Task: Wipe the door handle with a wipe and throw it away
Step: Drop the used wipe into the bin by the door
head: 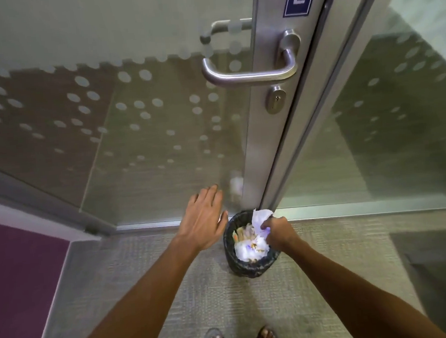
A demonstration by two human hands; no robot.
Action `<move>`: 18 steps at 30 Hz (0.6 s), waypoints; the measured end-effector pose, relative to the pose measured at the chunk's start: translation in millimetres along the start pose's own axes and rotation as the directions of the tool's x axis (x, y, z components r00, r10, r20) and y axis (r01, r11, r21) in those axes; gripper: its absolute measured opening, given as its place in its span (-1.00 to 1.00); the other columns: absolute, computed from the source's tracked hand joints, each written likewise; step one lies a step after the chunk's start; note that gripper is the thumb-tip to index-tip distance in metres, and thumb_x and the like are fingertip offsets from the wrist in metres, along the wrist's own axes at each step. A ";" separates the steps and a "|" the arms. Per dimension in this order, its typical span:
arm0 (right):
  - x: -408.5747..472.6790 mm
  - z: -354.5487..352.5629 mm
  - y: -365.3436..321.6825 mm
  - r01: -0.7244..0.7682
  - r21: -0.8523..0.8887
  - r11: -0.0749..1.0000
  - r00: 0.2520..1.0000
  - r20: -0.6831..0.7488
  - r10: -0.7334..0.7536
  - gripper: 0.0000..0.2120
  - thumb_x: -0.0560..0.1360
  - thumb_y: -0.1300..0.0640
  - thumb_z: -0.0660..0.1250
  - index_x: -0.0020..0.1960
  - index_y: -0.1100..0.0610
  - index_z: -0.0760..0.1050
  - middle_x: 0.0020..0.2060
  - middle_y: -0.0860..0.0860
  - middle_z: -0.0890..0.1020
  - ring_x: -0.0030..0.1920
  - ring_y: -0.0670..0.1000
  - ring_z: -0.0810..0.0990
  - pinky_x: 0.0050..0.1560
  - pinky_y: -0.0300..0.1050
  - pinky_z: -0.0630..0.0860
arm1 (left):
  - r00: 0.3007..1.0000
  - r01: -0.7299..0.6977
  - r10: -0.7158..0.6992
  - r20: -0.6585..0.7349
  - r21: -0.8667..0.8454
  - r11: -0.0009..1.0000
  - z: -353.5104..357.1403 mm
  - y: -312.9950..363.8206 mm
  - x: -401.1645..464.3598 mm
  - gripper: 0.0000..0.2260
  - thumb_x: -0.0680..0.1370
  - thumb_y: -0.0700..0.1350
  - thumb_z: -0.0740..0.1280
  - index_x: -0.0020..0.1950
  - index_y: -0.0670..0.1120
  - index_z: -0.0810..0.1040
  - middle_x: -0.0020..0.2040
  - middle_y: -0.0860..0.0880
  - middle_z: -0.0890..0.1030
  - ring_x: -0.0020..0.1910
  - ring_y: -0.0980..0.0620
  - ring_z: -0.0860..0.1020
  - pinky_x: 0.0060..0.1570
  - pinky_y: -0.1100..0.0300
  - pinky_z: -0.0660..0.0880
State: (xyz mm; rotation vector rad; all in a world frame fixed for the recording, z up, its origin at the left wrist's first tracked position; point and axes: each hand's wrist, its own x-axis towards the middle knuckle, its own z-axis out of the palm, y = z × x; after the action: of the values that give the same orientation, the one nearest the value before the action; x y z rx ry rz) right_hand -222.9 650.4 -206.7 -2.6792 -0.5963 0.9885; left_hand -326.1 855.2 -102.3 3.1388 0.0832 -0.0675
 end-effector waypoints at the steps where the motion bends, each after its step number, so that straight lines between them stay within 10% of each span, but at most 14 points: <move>1: 8.4 6.8 1.5 0.020 -0.022 1.000 0.999 0.036 -0.019 -0.58 0.44 0.21 0.36 0.30 0.11 0.56 0.28 0.15 0.57 0.27 0.17 0.52 0.31 -0.12 0.42 | 1.000 0.004 -0.004 0.007 -0.001 1.000 9.1 0.0 2.0 -0.49 0.58 0.08 0.09 0.34 -0.23 0.49 0.33 -0.22 0.54 0.21 -0.16 0.54 0.13 -0.04 0.53; 18: -2.0 -19.3 43.2 -0.054 -0.078 0.995 0.993 0.100 0.062 -0.65 0.42 0.21 0.26 0.13 0.04 0.67 0.12 0.09 0.69 0.14 0.13 0.63 0.15 -0.09 0.56 | 0.999 0.048 -0.048 0.006 -0.039 0.998 2.6 2.8 4.5 -0.47 0.59 0.09 0.08 0.36 -0.25 0.49 0.33 -0.24 0.54 0.22 -0.17 0.56 0.13 -0.06 0.56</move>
State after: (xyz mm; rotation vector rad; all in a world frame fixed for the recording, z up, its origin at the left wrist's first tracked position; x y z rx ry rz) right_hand -198.7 609.6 -205.8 -2.7392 -0.5896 1.1473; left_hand -321.6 852.6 -105.0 3.0970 0.1581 -0.0734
